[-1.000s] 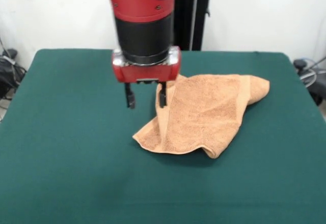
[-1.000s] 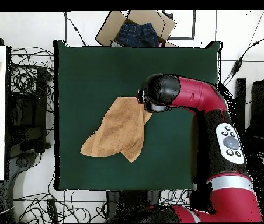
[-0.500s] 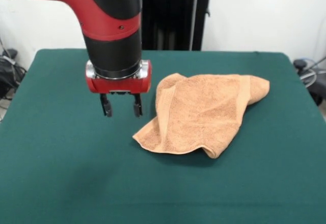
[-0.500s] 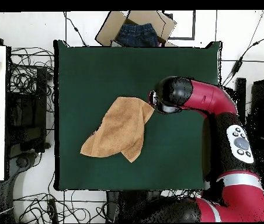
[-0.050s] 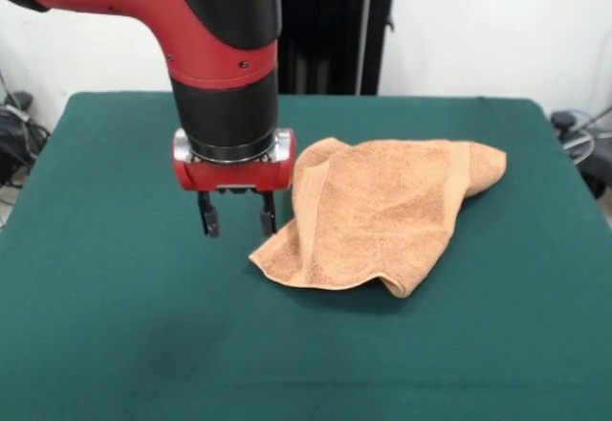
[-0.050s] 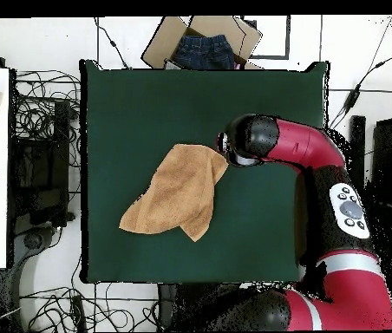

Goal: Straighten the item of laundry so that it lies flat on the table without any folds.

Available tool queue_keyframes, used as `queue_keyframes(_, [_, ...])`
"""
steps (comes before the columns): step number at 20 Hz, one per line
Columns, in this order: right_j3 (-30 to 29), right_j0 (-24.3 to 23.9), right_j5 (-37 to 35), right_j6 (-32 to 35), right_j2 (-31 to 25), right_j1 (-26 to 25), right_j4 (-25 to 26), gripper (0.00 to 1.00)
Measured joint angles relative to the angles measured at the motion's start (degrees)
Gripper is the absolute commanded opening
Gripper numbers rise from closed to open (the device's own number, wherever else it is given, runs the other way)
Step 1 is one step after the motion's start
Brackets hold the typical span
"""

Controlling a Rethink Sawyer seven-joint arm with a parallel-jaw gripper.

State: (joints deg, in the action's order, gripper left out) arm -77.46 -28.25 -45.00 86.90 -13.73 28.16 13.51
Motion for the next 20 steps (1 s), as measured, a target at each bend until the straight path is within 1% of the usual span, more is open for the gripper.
queue_keyframes(7, [0.0,1.13,0.68,0.0,-0.01,0.18,0.0,1.0])
queue_keyframes(20, [0.0,1.18,1.56,0.0,-0.07,-0.37,0.0,1.0])
